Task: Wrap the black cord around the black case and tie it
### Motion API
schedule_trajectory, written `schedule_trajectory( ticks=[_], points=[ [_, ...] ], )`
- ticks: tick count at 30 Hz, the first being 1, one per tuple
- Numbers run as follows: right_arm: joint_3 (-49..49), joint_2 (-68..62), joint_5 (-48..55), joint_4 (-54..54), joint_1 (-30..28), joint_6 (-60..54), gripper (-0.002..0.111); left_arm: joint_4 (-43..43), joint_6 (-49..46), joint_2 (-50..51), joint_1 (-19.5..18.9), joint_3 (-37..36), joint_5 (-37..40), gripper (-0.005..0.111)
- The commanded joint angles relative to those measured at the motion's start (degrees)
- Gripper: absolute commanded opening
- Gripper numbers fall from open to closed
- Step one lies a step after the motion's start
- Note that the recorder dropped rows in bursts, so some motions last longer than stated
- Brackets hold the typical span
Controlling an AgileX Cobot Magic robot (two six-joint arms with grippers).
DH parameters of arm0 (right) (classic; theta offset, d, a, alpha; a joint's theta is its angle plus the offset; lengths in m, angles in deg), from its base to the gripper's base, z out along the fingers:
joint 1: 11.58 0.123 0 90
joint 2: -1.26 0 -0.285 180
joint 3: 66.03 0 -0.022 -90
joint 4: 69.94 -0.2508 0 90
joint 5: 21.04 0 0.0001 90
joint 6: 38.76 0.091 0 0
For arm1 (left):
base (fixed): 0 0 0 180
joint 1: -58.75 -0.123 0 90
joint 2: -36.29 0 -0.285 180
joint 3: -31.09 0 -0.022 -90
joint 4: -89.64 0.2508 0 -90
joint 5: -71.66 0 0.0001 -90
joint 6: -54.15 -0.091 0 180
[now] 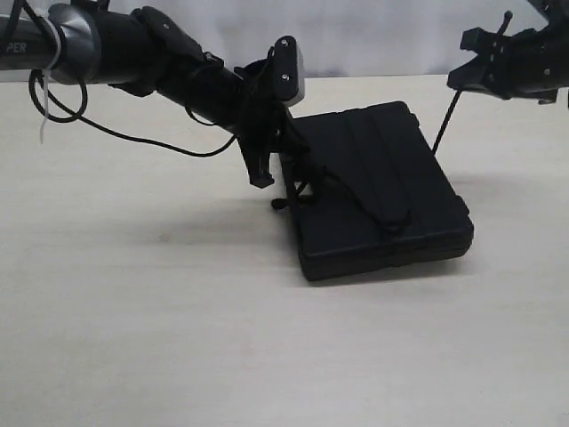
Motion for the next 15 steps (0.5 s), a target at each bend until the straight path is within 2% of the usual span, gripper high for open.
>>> schedule_trajectory(
  ticks=[1,4,8,12,15],
  points=[
    [-0.2,4.0,3.5,0.8,-0.5,0.9,0.004,-10.1,1.0,0.1,0.4,0.0,0.4,0.0],
    [-0.2,5.3,4.2,3.5,-0.5,1.3,0.004,-15.6,0.6,0.1,0.4,0.0,3.0,0.0],
    [-0.2,5.3,4.1,8.3,-0.5,2.5,0.004,-7.7,-3.1,0.3,0.6,0.0,12.3,0.004],
    [-0.2,4.9,4.5,11.4,-0.5,4.5,0.004,6.5,-3.6,1.4,1.6,0.0,13.0,0.021],
    [-0.2,4.9,4.8,11.6,-0.5,4.5,0.004,9.0,-3.8,1.4,1.7,0.0,12.6,0.036]
  ],
)
